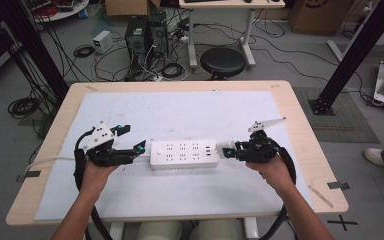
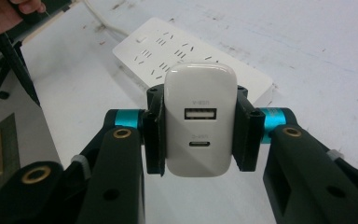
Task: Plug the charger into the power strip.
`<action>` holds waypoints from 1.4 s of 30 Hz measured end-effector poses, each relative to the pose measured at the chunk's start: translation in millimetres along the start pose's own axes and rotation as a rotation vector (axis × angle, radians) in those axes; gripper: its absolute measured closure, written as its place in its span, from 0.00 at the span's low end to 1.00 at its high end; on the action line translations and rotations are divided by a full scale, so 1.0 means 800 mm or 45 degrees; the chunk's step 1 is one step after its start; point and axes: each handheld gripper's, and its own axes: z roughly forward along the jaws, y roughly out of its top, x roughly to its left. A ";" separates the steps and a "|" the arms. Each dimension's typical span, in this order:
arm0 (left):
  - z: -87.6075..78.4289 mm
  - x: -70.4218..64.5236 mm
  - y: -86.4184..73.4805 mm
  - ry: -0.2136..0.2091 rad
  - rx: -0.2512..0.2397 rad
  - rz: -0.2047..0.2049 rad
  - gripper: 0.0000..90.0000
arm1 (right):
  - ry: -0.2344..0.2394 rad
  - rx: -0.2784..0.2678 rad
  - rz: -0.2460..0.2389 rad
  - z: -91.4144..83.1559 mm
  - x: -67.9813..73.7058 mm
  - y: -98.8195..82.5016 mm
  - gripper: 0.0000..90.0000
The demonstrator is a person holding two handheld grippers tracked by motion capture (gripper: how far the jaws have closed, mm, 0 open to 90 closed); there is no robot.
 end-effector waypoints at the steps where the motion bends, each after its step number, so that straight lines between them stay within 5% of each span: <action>1: 0.000 0.000 0.000 0.000 0.000 0.000 0.26 | 0.000 0.000 0.000 0.000 0.000 0.000 0.71; 10: -0.010 0.009 -0.004 0.022 -0.014 -0.013 0.26 | 0.008 0.049 -0.077 0.005 0.003 0.033 0.71; 26: -0.022 0.023 -0.011 0.050 -0.012 -0.022 0.26 | -0.035 0.276 -0.352 0.043 0.011 0.108 0.71; 36: -0.026 0.025 -0.015 0.048 -0.014 -0.018 0.26 | -0.057 0.337 -0.430 0.054 0.007 0.128 0.71; 42: -0.028 0.030 -0.016 0.053 -0.014 -0.026 0.26 | -0.079 0.436 -0.500 0.066 0.006 0.134 0.71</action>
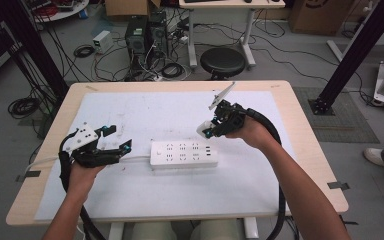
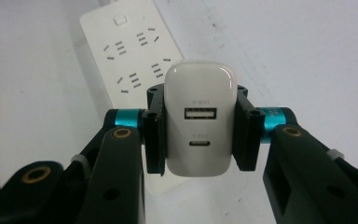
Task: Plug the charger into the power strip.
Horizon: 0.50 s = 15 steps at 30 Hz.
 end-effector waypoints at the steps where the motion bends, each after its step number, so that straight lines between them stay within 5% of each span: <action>1: 0.000 0.000 0.000 -0.003 0.000 -0.001 0.26 | -0.001 0.015 -0.015 0.003 0.000 0.001 0.71; 15: 0.006 0.001 -0.002 -0.016 0.016 0.003 0.26 | 0.046 0.179 -0.226 0.043 0.004 0.014 0.71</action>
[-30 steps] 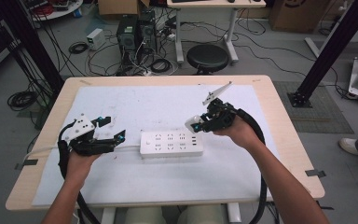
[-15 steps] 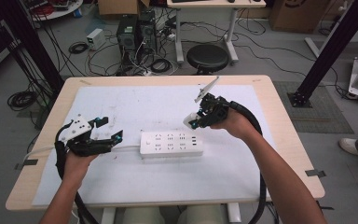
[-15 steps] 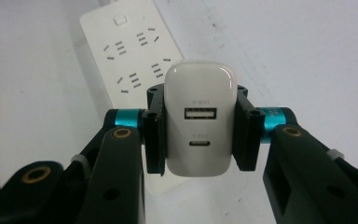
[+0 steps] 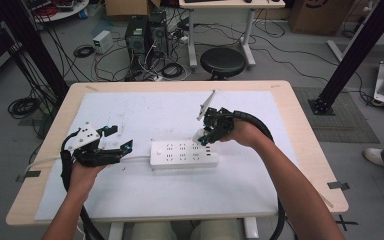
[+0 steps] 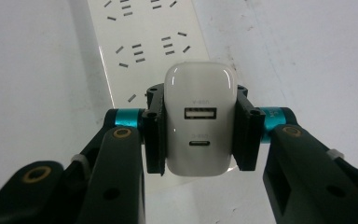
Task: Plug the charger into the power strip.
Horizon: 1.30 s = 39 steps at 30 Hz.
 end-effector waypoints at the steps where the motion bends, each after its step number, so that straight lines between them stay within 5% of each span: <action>1: 0.000 0.000 0.000 -0.001 0.001 0.000 0.26 | 0.006 0.006 -0.009 0.002 0.000 0.001 0.71; 24: 0.002 0.001 -0.006 -0.005 0.009 -0.014 0.26 | 0.025 0.116 -0.184 0.028 0.001 0.015 0.71; 39: 0.004 0.004 -0.007 0.001 0.011 -0.022 0.26 | 0.028 0.285 -0.250 0.034 0.005 0.043 0.71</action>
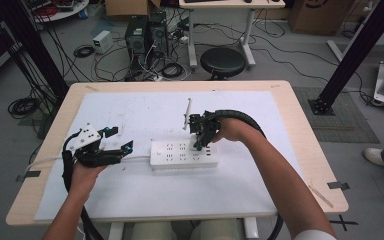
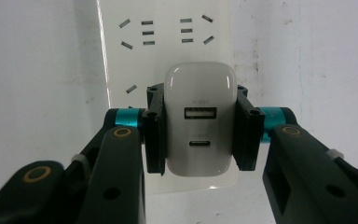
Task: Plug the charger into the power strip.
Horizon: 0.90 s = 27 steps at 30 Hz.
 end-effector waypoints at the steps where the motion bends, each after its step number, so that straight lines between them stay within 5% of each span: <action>1: 0.000 0.000 0.000 0.000 0.001 0.004 0.26 | -0.001 0.013 -0.001 0.000 0.000 0.002 0.71; 6: 0.002 -0.002 0.000 -0.006 0.005 0.010 0.26 | 0.010 0.032 0.008 0.001 -0.002 0.006 0.71; 12: 0.002 -0.002 0.001 -0.003 0.007 0.011 0.26 | -0.040 0.080 -0.067 0.003 0.006 0.016 0.71; 27: 0.003 -0.002 0.001 0.000 0.006 0.009 0.26 | -0.038 0.174 -0.049 0.009 0.007 0.025 0.71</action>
